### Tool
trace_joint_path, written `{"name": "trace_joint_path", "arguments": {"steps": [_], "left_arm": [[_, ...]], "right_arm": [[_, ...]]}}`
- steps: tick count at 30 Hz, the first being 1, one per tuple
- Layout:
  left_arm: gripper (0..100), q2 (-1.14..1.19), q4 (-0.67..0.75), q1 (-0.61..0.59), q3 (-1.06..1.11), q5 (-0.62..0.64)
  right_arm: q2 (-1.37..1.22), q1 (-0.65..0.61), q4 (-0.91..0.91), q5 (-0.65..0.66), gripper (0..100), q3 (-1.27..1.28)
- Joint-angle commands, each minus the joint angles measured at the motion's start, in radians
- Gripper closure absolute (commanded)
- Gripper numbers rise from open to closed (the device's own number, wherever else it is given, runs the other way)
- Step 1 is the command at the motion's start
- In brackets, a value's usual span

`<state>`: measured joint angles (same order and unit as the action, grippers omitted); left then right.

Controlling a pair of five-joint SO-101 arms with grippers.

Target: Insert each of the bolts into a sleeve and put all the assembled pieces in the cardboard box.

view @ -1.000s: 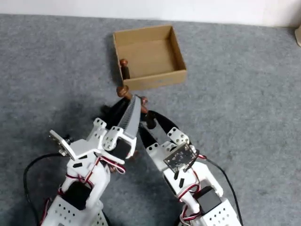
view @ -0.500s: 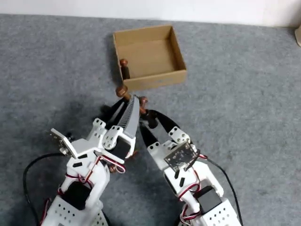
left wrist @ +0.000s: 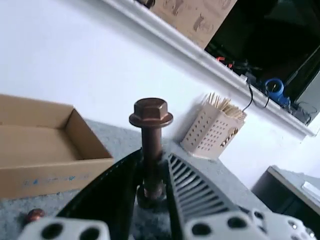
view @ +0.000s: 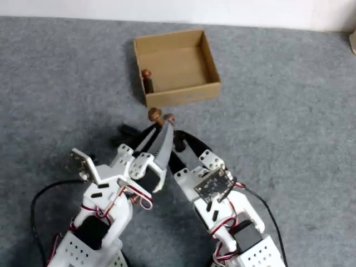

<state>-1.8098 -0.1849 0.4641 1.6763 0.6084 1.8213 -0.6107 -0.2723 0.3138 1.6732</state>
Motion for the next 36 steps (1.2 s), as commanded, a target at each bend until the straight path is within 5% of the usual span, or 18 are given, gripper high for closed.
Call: {"name": "trace_joint_path", "arguments": {"steps": [1,7,14,21,29,36], "left_arm": [[99,-0.015,-0.038,0.019,0.019,-0.005],[97,-0.015,-0.048,0.001,0.018,-0.006],[67,-0.015,-0.169,0.036,0.015,-0.120],[74,-0.015,-0.169,0.019,0.008,-0.104],[75,-0.016,-0.172,-0.136,-0.101,0.224],[75,-0.016,-0.172,-0.139,-0.104,0.236]], "right_arm": [[0.018,0.021,-0.001,-0.003,99.4,0.097],[0.018,0.021,-0.001,-0.003,99.4,0.097],[0.018,0.019,-0.001,-0.003,99.4,0.097],[0.018,0.019,-0.001,-0.003,99.4,0.097],[0.018,0.019,0.002,-0.003,99.4,0.099],[0.018,0.018,0.002,-0.003,99.4,0.101]]}}
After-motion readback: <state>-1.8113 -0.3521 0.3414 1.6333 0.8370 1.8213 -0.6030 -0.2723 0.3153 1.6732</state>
